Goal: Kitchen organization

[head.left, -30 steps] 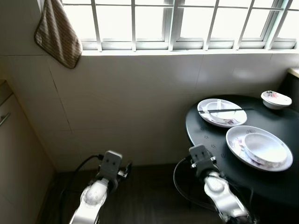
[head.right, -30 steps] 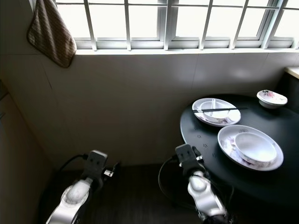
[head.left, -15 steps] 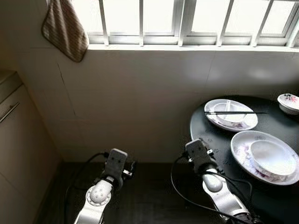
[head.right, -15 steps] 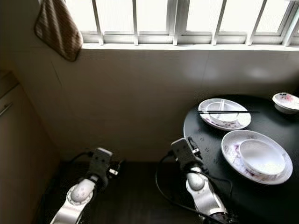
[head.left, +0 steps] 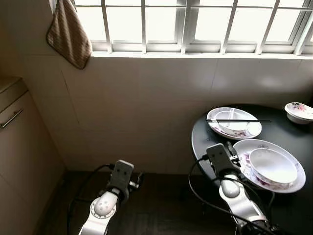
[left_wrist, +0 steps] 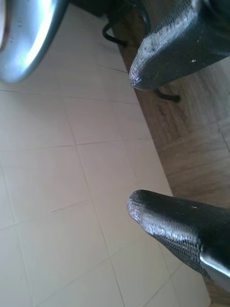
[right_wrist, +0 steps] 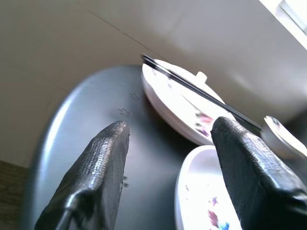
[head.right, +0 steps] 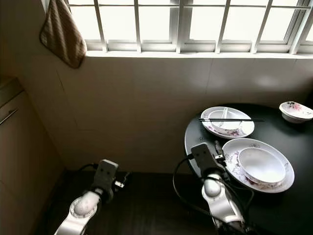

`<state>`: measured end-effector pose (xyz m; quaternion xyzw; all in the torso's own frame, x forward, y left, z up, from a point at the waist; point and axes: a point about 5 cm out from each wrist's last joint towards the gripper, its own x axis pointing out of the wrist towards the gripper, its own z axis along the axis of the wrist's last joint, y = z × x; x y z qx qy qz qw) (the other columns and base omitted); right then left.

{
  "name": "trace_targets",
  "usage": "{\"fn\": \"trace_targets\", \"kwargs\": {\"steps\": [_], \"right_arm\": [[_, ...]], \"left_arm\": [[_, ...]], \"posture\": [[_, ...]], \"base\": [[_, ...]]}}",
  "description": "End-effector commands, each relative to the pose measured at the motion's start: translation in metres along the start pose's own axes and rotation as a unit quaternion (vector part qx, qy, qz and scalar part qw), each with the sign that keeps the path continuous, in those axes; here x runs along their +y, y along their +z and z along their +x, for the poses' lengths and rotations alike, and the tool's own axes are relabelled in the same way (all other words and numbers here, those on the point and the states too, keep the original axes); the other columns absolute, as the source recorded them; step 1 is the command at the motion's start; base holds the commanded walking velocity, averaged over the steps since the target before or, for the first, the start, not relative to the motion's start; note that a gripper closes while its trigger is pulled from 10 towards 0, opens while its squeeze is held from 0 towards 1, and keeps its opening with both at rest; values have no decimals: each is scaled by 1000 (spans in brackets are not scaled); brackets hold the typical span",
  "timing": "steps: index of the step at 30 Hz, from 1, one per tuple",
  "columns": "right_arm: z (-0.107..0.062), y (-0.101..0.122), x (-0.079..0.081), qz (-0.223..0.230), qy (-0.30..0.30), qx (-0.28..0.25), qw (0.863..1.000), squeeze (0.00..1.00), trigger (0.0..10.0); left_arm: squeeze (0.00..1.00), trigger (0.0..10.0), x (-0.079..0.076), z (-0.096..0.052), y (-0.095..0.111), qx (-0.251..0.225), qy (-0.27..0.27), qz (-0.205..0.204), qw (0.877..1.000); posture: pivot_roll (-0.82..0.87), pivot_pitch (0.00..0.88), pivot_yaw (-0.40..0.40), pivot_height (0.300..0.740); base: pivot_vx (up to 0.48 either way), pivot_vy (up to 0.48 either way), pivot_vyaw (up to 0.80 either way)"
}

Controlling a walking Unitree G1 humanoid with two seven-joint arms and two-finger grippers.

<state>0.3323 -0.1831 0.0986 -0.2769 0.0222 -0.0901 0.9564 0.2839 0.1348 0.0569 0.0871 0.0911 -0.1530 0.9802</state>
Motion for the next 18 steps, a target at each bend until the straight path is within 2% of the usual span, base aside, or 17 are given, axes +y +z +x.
{"fn": "trace_targets", "kwargs": {"steps": [1, 5, 7, 9, 14, 18], "right_arm": [[1, -9, -8, 7, -22, 27, 999, 0, 10000], [1, -6, -4, -17, -9, 12, 1000, 0, 10000], [0, -8, -1, 5, -3, 27, 1000, 0, 10000], [1, -11, -2, 29, 1, 38, 999, 0, 10000], [4, -11, -7, 18, -13, 39, 999, 0, 10000], [6, -16, -12, 56, -26, 64, 996, 0, 10000]], "left_arm": [[0, 10000, 1, 1, 4, -6, 2, 0, 1000], [0, 10000, 1, 1, 4, -7, 2, -1, 1000], [0, 10000, 0, 1, 4, -7, 2, -2, 1000], [0, 10000, 0, 1, 4, -7, 2, -3, 1000], [0, 10000, 0, 1, 4, -7, 2, -4, 1000], [0, 10000, 0, 1, 3, -7, 2, -4, 1000]], "posture": [[10, 0, -6, 740], [10, 0, -7, 740], [13, 0, -10, 740], [13, 0, -10, 740], [14, 0, -10, 740], [14, 0, -11, 740]], "base": [[0, 0, -800], [0, 0, -759], [0, 0, 0], [0, 0, -662], [0, 0, -800], [0, 0, -800]]}}
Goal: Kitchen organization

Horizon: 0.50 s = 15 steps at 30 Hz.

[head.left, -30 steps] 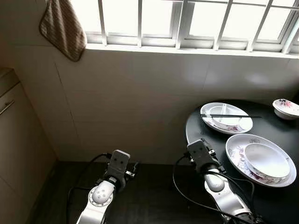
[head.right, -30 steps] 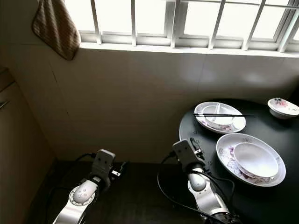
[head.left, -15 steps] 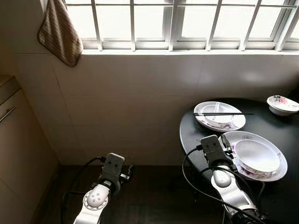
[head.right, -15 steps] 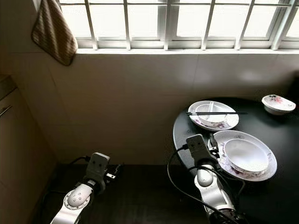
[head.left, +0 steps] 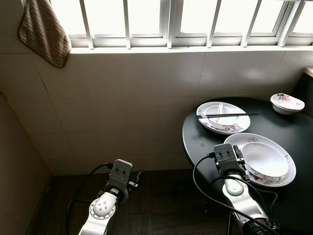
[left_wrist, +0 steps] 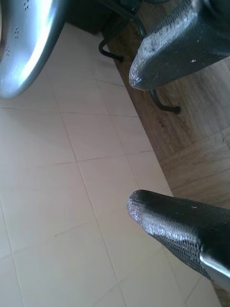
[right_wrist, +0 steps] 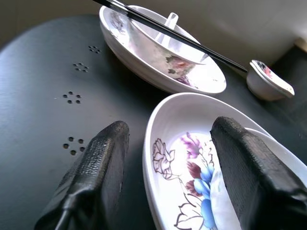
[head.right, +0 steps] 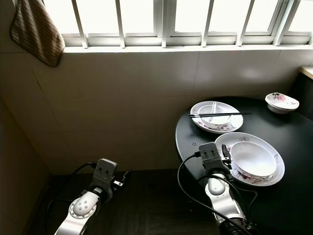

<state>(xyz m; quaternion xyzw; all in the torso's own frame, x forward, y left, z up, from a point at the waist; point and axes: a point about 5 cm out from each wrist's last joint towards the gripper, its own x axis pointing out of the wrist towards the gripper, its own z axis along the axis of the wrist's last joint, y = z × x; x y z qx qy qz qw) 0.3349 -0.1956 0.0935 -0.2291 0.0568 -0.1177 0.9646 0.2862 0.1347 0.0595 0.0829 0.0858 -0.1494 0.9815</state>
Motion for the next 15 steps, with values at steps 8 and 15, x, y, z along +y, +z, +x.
{"fn": "trace_targets", "kwargs": {"steps": [8, 15], "right_arm": [[2, 1, -7, -22, -15, -11, 1000, 0, 10000], [3, -1, -10, -25, -31, -7, 999, 0, 10000]], "left_arm": [[0, 10000, 0, -1, 0, -1, -1, -1, 1000], [0, 10000, 0, 0, 0, -1, 0, -3, 1000]], "posture": [[16, 0, -10, 740], [17, 0, -10, 740]], "base": [[0, 0, -469], [0, 0, 0]]}}
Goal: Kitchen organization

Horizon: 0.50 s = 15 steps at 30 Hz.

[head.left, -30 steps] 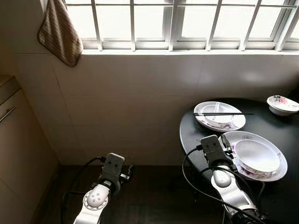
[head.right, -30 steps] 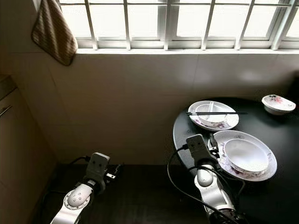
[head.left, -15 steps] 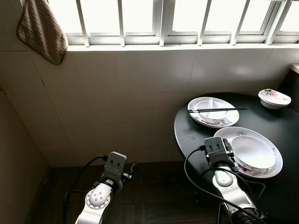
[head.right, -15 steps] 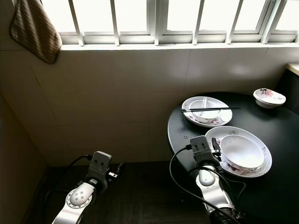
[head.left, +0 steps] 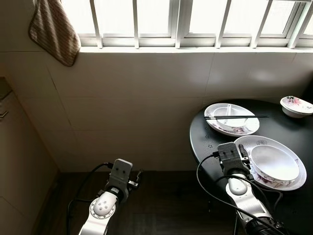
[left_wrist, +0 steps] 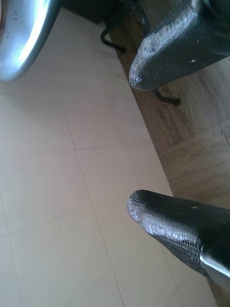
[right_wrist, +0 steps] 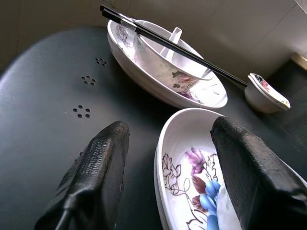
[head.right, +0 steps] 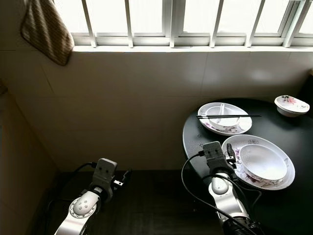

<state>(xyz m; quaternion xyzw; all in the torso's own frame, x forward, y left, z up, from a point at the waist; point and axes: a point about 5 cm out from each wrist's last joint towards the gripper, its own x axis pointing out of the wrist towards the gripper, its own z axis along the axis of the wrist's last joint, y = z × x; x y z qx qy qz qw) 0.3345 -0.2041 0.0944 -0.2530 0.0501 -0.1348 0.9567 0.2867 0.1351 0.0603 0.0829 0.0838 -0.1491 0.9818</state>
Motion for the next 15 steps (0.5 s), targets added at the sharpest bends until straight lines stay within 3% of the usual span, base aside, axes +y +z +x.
{"fn": "trace_targets", "kwargs": {"steps": [1, 6, 9, 15], "right_arm": [[1, 1, -3, -3, -13, 0, 1000, 0, 10000], [4, -2, -11, 16, -36, 15, 999, 0, 10000], [4, -4, -13, 54, -45, 25, 997, 0, 10000], [4, 1, -10, 53, -35, 9, 998, 0, 10000]], "left_arm": [[0, 10000, 0, 0, -1, 0, -1, -3, 1000], [0, 10000, 0, 0, 0, 0, -1, -4, 1000], [0, 10000, 1, 0, 0, -1, 0, -4, 1000], [0, 10000, 1, 0, 0, -1, 0, -5, 1000]], "posture": [[17, 0, -10, 740], [16, 0, -10, 740], [15, 0, -10, 740], [15, 0, -10, 740]], "base": [[0, 0, 0], [0, 0, 0], [0, 0, -800], [0, 0, -800]]}}
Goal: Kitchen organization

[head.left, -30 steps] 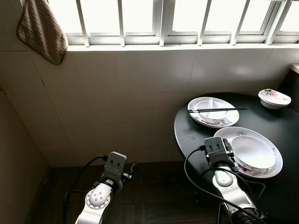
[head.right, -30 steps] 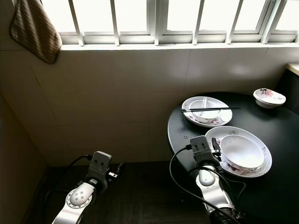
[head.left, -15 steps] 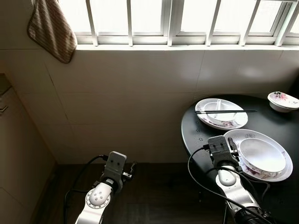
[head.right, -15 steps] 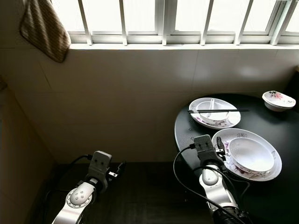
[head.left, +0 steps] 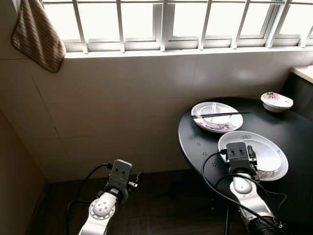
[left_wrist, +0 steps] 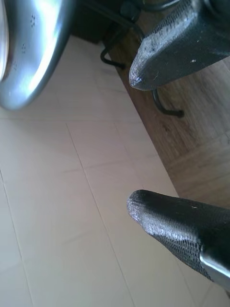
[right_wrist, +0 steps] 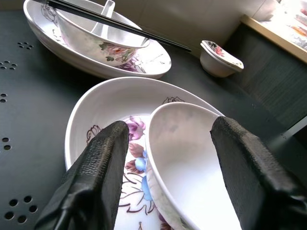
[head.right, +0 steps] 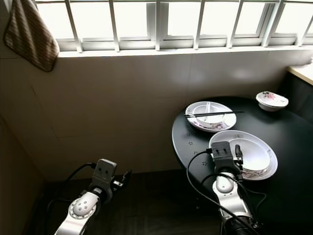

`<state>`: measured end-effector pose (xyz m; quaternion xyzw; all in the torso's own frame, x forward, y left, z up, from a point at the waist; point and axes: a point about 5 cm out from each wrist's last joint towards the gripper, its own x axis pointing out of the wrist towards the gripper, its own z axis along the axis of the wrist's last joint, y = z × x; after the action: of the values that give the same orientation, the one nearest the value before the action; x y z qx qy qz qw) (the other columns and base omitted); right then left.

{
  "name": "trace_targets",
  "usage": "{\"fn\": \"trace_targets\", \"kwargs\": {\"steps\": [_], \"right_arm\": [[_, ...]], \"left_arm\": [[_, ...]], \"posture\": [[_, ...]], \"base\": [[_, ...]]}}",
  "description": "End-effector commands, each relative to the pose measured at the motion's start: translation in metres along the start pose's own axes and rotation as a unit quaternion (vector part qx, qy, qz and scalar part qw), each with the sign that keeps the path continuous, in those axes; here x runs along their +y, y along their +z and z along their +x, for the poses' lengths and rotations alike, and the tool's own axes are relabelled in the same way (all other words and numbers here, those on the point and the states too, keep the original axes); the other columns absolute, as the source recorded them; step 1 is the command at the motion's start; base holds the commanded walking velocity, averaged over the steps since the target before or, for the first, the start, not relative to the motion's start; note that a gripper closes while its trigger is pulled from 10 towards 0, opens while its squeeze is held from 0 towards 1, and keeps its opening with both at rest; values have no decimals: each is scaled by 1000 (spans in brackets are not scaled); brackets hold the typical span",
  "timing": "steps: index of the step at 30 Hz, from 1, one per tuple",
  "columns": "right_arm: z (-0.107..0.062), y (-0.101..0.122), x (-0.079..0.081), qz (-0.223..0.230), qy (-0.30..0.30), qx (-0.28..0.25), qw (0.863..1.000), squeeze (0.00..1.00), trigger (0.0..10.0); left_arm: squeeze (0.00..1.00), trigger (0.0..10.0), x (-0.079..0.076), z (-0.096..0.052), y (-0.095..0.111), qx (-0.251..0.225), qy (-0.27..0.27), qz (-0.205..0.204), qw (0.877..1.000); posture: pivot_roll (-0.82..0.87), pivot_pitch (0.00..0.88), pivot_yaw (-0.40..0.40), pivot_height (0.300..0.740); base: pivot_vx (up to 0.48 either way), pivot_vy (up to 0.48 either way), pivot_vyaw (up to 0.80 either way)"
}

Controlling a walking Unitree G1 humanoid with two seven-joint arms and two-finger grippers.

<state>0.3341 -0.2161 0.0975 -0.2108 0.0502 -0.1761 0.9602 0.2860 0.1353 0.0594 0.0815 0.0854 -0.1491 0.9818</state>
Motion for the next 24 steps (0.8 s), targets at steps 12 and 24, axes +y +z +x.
{"fn": "trace_targets", "kwargs": {"steps": [12, 24], "right_arm": [[-2, 8, 10, -8, 27, -31, 999, 0, 10000], [2, 4, 2, 15, 5, -7, 1000, 0, 10000]], "left_arm": [[0, 10000, 1, 1, 1, -3, 0, -4, 1000], [0, 10000, 0, 1, 2, -4, 0, -7, 1000]], "posture": [[15, 0, -12, 740], [14, 0, -14, 740]], "base": [[0, 0, -267], [0, 0, -306]]}}
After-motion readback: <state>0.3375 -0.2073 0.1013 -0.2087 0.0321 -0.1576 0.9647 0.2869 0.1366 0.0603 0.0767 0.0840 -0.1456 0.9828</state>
